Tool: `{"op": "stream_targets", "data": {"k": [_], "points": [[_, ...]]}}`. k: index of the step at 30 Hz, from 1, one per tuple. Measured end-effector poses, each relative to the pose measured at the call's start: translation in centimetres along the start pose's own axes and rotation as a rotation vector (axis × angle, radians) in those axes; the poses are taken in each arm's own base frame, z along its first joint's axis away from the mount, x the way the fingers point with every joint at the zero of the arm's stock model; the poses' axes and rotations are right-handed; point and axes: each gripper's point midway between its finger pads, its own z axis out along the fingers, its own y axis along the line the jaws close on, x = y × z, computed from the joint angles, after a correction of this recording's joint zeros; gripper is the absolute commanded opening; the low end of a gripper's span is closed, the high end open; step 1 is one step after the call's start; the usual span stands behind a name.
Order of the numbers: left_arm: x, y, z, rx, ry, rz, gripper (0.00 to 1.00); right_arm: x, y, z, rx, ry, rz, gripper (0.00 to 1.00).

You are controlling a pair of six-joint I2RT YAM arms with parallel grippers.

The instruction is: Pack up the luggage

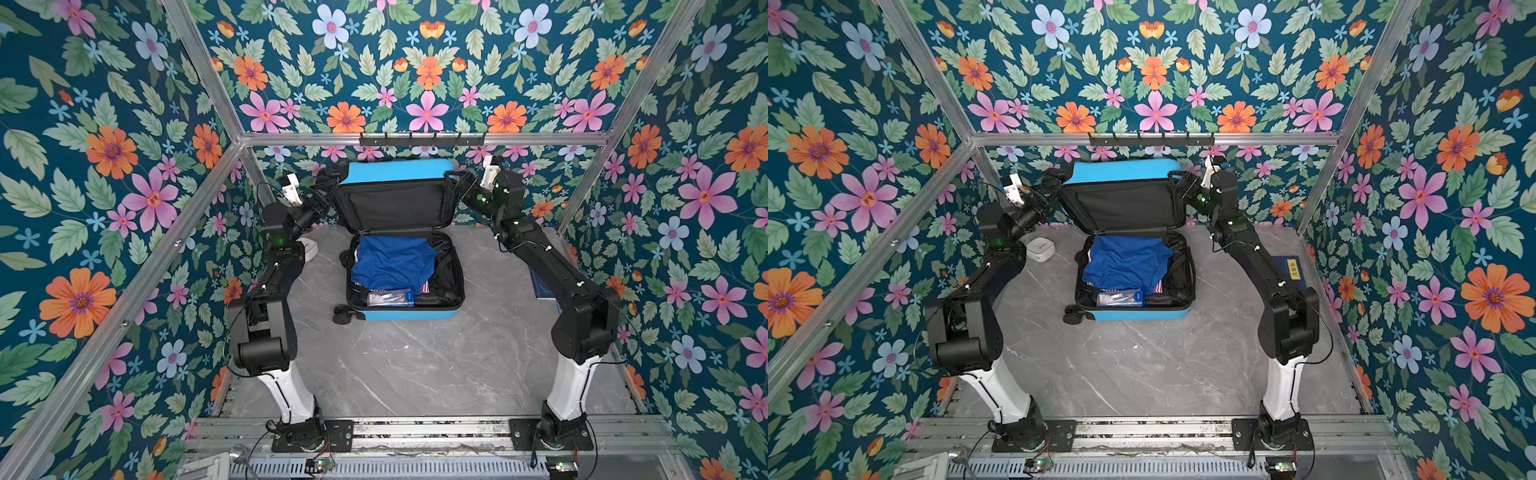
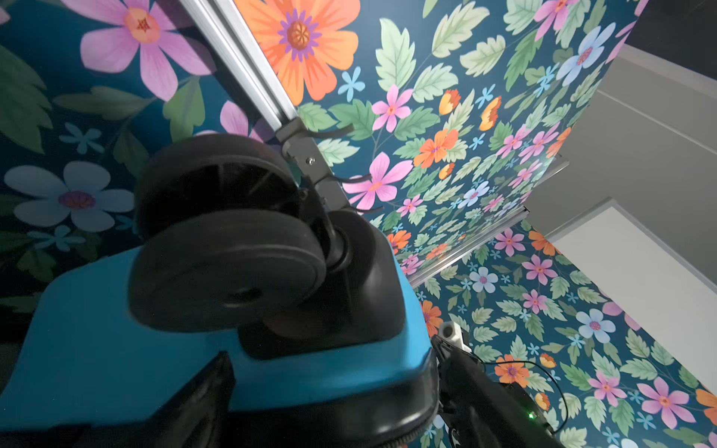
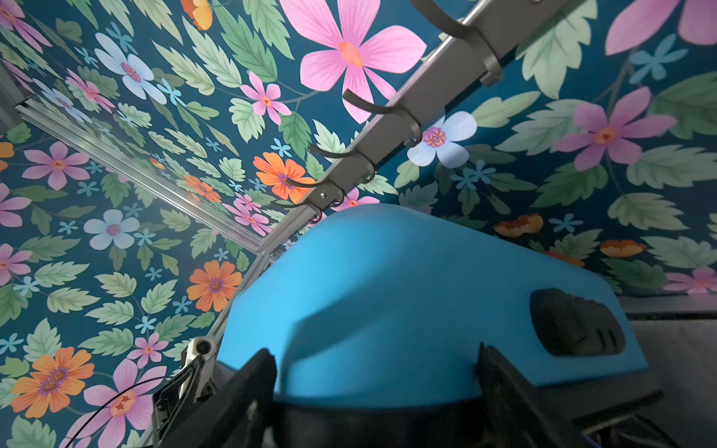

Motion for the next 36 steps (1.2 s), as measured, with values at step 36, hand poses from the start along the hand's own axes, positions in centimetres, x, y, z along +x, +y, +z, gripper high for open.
{"op": "stream_targets", "data": {"k": [36], "points": [[18.7,-1.0,-18.3,-0.439,0.343,0.02,0.91,15.5,-5.8,-17.0,0.24,0.16,-0.02,0.81]]}}
